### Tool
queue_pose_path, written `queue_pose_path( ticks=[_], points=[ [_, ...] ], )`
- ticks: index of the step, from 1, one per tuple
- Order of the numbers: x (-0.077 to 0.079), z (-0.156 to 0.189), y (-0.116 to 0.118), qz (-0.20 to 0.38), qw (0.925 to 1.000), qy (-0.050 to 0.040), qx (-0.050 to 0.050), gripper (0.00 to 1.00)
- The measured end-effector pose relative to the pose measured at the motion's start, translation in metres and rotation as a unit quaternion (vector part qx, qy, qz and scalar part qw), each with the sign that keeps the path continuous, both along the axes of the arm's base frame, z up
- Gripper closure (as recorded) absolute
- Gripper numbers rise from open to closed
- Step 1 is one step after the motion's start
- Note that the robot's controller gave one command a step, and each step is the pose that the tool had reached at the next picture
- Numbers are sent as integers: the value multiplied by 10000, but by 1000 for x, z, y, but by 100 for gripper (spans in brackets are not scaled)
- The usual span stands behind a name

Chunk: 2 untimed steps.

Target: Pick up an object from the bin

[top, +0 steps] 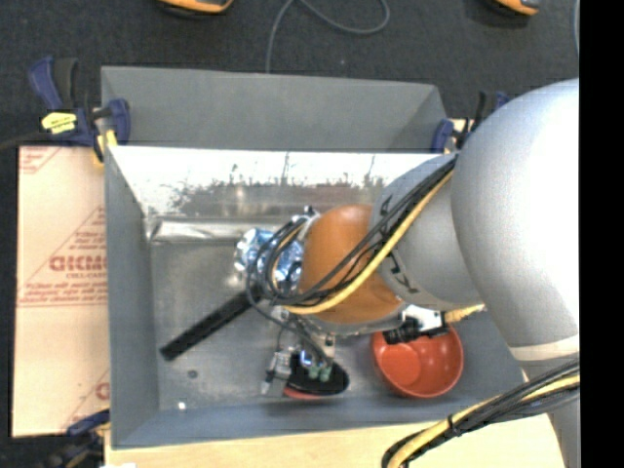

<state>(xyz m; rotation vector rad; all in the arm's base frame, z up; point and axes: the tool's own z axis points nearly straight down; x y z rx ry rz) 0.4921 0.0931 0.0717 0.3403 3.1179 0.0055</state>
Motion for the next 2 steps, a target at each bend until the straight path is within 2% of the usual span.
queue_pose_path(
  ticks=[1,2],
  points=[
    [10,12,-26,712,9975,20,-5,0],
    [15,11,-70,363,9993,24,3,0]
  ],
)
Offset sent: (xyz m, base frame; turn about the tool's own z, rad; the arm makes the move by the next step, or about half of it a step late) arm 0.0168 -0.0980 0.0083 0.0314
